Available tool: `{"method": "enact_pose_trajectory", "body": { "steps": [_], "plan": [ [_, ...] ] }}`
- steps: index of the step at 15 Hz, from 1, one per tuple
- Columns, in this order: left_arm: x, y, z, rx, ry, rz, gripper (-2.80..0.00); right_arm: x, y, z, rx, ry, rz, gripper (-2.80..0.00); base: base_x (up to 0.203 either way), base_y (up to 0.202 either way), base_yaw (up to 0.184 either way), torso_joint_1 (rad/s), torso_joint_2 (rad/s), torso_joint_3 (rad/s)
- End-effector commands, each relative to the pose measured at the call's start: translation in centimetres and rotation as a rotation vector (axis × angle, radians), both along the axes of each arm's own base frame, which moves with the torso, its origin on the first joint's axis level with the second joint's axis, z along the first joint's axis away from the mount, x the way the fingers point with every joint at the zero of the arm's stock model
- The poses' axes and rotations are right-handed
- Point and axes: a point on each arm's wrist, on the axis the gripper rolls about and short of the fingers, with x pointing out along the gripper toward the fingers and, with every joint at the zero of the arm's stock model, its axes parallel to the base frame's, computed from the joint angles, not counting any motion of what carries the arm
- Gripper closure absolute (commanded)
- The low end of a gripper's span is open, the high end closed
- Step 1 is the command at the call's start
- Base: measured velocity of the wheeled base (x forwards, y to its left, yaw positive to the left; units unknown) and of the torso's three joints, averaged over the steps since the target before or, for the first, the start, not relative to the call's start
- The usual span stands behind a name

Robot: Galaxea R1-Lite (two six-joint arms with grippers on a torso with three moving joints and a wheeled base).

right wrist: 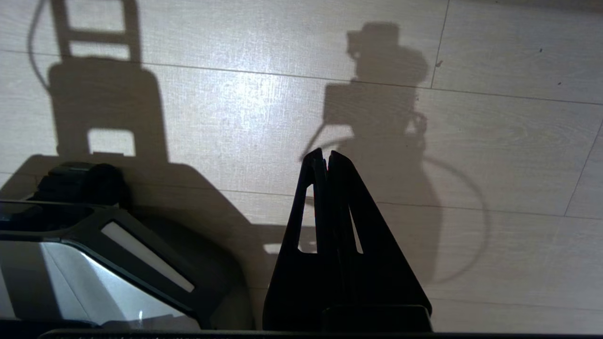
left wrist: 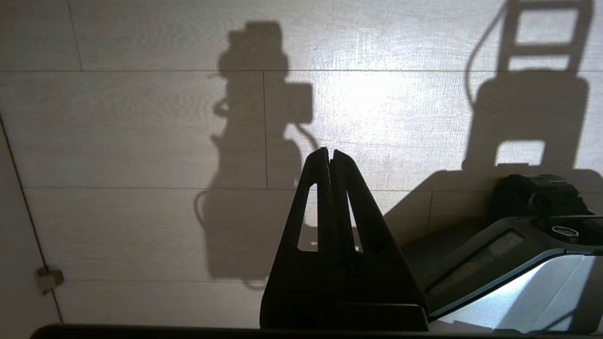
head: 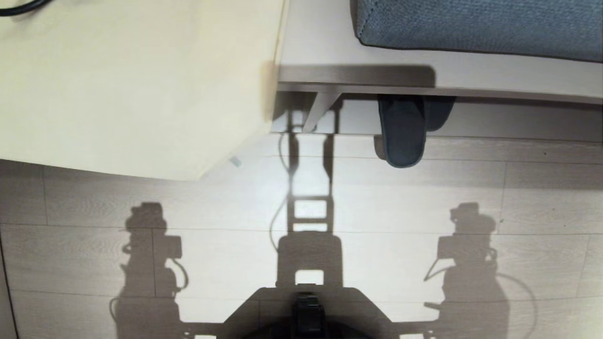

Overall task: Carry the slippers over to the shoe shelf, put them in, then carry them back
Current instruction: Pick up the slippers in the shoe cabinet

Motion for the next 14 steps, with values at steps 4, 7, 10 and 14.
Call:
{"method": "enact_pose_trajectory", "body": {
  "steps": [4, 7, 10, 14],
  "plan": [
    [0.00, 0.00, -0.01, 0.001, 0.001, 0.000, 0.00, 0.01, 0.00, -0.01, 0.000, 0.001, 0.000, 0.00, 0.000, 0.000, 0.000, 0.003, 0.00, -0.047],
    [0.00, 0.00, -0.01, 0.001, 0.001, 0.002, 0.00, 0.01, 0.00, -0.01, 0.000, 0.001, 0.000, 0.00, 0.000, 0.000, 0.000, 0.000, 0.00, 0.000],
    [0.00, 0.00, -0.01, -0.004, 0.001, 0.002, 0.00, 0.01, 0.00, -0.01, 0.000, 0.001, 0.000, 0.00, 0.000, 0.000, 0.000, 0.000, 0.00, 0.000],
    [0.00, 0.00, -0.01, -0.002, 0.001, 0.002, 0.00, 0.01, 0.00, -0.01, 0.000, 0.001, 0.000, 0.00, 0.000, 0.000, 0.000, 0.004, 0.00, 0.059]
  ]
}}
